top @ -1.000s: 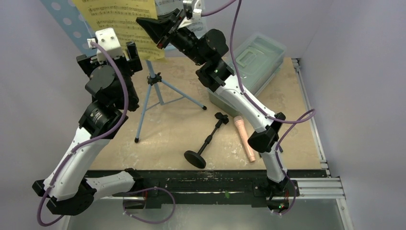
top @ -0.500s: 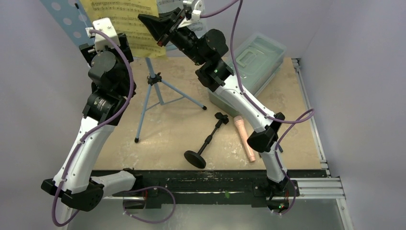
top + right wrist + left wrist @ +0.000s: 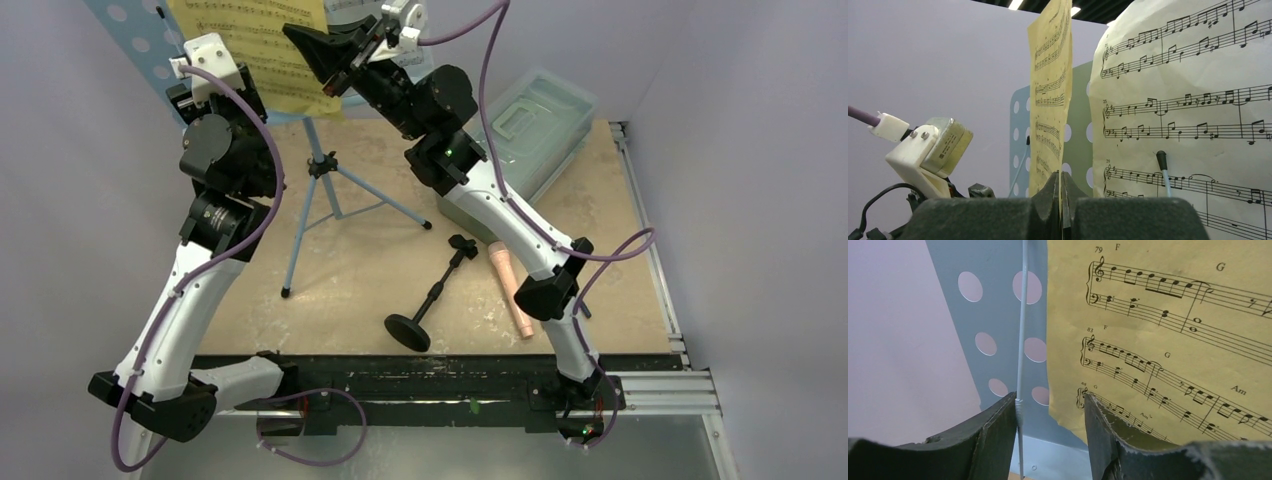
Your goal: Set up the instrument practice props
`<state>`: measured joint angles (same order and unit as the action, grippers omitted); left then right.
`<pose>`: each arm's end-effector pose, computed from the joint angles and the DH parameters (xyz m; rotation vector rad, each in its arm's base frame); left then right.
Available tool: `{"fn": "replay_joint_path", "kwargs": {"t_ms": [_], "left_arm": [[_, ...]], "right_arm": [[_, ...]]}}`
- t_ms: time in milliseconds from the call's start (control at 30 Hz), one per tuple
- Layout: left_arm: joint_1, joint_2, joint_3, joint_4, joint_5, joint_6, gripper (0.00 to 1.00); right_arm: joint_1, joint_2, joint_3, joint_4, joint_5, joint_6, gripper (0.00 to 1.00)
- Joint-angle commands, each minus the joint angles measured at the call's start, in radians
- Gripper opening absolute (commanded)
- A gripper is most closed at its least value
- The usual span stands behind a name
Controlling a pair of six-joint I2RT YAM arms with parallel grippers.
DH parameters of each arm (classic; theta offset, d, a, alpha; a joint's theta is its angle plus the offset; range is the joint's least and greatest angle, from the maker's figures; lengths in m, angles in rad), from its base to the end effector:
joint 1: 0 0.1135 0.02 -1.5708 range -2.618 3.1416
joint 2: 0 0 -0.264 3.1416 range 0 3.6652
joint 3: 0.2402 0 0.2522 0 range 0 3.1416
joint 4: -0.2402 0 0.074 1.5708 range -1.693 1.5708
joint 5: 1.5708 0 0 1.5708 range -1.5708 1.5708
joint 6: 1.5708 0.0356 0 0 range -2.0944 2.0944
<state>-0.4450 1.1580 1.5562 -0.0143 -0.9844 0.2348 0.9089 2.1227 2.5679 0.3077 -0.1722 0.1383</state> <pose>0.1964 -0.0608 0.5407 -0.4473 1.2987 0.4062 0.2615 0.3455 0.5725 -0.4807 0.7307 1.0538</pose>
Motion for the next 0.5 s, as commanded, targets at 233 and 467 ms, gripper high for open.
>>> {"fn": "replay_joint_path", "kwargs": {"t_ms": [233,467], "left_arm": [[0.020,-0.010,-0.067,0.267,0.000,0.141,0.33],[0.021,-0.053,-0.137,0.394,0.049,0.173,0.11]], "right_arm": [[0.010,0.040,0.064,0.042,0.035,-0.051,0.00],[0.011,0.053,0.067,0.063,0.072,-0.044,0.00]]}}
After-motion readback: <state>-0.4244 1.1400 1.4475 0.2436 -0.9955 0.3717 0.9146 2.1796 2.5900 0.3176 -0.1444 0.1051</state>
